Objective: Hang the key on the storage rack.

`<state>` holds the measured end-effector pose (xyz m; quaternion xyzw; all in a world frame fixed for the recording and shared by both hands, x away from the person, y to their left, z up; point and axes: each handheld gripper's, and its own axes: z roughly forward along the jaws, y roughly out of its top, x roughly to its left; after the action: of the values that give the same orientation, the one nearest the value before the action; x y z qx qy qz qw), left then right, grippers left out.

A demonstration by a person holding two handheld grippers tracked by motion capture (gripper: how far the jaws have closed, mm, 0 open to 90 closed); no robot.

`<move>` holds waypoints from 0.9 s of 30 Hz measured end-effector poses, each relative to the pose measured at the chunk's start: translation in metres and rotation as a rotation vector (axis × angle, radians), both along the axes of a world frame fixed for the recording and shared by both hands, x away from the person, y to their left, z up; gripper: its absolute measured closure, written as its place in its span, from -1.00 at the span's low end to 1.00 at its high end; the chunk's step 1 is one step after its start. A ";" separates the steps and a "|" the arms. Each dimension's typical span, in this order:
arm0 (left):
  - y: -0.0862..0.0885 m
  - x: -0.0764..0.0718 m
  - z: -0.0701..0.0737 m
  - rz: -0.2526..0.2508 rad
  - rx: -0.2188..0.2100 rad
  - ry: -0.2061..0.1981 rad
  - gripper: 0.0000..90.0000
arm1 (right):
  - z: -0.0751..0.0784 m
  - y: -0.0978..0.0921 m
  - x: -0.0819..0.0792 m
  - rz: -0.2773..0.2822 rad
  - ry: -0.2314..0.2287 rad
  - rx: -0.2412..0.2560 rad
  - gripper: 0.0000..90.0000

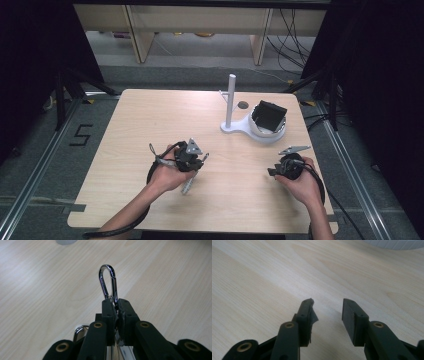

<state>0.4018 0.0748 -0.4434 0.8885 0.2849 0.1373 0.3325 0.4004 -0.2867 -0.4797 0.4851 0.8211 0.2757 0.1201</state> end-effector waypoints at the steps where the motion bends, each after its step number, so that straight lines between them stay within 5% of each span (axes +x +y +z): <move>1: 0.001 0.000 0.001 0.006 -0.005 -0.003 0.86 | 0.000 0.000 0.000 -0.006 -0.002 0.001 0.37; 20: 0.025 0.004 0.012 0.099 -0.167 -0.133 0.86 | 0.003 0.005 -0.005 -0.017 -0.046 0.026 0.37; 27: 0.027 0.006 0.015 0.118 -0.185 -0.163 0.86 | 0.006 0.007 -0.006 -0.012 -0.060 0.028 0.37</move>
<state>0.4075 0.1014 -0.4286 0.8216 0.3201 0.2017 0.4264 0.3941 -0.2799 -0.4736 0.4834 0.8102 0.3009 0.1394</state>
